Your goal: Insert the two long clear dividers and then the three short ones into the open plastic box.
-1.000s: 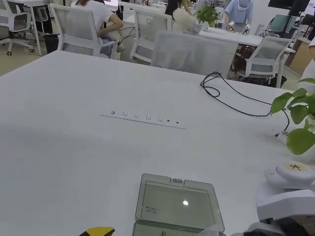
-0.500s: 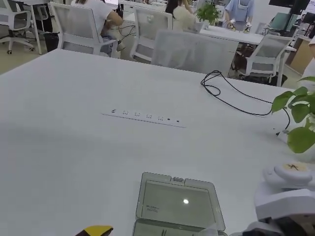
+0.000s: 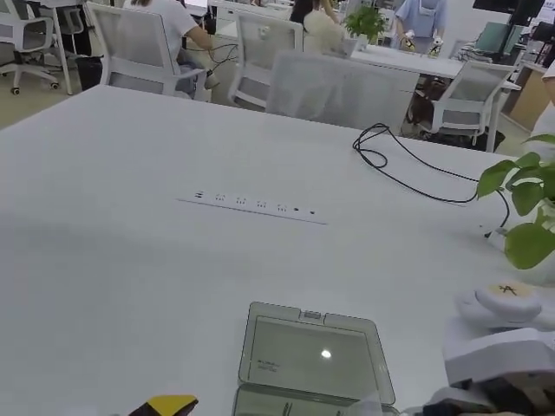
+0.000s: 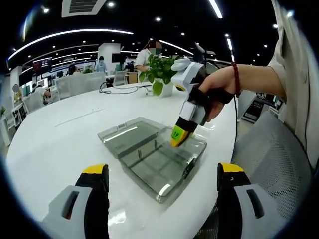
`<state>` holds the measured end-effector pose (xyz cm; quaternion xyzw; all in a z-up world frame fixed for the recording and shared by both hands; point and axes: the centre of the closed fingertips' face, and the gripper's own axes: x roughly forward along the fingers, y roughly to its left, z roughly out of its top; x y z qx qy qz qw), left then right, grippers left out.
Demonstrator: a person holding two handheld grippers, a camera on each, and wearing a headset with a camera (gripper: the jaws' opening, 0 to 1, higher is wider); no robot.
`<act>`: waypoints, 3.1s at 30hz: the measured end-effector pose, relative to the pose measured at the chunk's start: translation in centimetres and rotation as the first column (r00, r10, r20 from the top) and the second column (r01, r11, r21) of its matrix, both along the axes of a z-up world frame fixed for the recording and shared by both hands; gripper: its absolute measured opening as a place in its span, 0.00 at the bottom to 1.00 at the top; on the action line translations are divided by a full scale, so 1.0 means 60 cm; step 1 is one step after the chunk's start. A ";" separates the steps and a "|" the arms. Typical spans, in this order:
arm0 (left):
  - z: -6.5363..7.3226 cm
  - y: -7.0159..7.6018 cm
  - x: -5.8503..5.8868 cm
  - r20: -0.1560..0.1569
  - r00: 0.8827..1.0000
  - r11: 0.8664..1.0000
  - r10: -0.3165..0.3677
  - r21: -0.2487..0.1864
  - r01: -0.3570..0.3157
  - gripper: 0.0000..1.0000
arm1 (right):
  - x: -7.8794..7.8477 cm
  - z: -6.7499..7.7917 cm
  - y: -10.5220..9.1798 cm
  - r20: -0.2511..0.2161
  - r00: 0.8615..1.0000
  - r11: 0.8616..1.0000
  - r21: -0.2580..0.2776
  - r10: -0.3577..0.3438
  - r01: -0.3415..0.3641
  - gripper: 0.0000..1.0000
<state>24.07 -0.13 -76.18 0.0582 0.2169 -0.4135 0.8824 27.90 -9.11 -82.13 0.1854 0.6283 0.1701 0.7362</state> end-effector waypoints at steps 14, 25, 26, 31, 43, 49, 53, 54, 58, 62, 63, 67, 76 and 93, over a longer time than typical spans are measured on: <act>0.006 0.004 0.006 0.007 1.000 1.000 0.021 -0.011 -0.021 0.91 | 0.003 0.000 0.005 0.084 0.978 0.961 -0.222 0.191 -0.168 0.07; 0.010 0.013 0.012 0.018 0.999 0.999 0.043 -0.012 -0.042 0.90 | 0.005 -0.022 0.013 0.121 0.951 0.904 -0.365 0.285 -0.225 0.07; 0.010 0.013 0.013 0.019 0.999 0.999 0.045 -0.013 -0.045 0.90 | 0.006 -0.023 0.013 0.121 0.951 0.903 -0.367 0.286 -0.225 0.07; 0.007 0.017 0.016 0.015 0.998 0.998 0.056 -0.011 -0.056 0.89 | 0.005 -0.034 0.013 0.117 0.950 0.897 -0.380 0.291 -0.227 0.07; 0.010 0.023 0.018 0.011 0.997 0.997 0.072 -0.007 -0.072 0.88 | 0.005 -0.038 0.014 0.143 0.948 0.909 -0.354 0.283 -0.219 0.08; 0.012 0.035 0.021 0.007 0.996 0.996 0.088 -0.002 -0.088 0.88 | 0.007 -0.038 0.018 0.178 0.944 0.933 -0.283 0.279 -0.222 0.11; 0.013 0.045 0.022 0.002 0.995 0.995 0.102 -0.001 -0.102 0.88 | 0.006 -0.035 0.021 0.201 0.939 0.940 -0.256 0.280 -0.225 0.13; 0.013 0.048 0.022 0.001 0.994 0.994 0.108 0.001 -0.108 0.88 | 0.006 -0.033 0.023 0.213 0.936 0.942 -0.246 0.281 -0.227 0.14; 0.017 0.055 0.022 0.002 0.993 0.993 0.121 -0.001 -0.121 0.88 | 0.008 -0.023 0.029 0.254 0.926 0.950 -0.218 0.278 -0.225 0.19; 0.021 0.058 0.019 -0.001 0.992 0.992 0.128 0.000 -0.128 0.88 | 0.005 -0.013 0.036 0.280 0.915 0.950 -0.196 0.290 -0.242 0.25; 0.021 0.059 0.019 -0.001 0.992 0.992 0.129 0.002 -0.129 0.88 | 0.006 -0.008 0.038 0.297 0.907 0.949 -0.193 0.297 -0.248 0.26; 0.029 0.062 0.014 0.001 0.990 0.990 0.138 0.002 -0.138 0.89 | 0.006 0.012 0.041 0.360 0.873 0.942 -0.186 0.330 -0.279 0.34; 0.039 0.069 0.002 0.002 0.986 0.986 0.165 0.011 -0.165 0.89 | -0.001 0.053 0.033 0.467 0.799 0.925 -0.198 0.379 -0.323 0.51; 0.048 0.081 -0.022 -0.001 0.979 0.977 0.206 0.049 -0.206 0.88 | -0.041 0.104 -0.002 0.601 0.681 0.902 -0.190 0.419 -0.387 0.72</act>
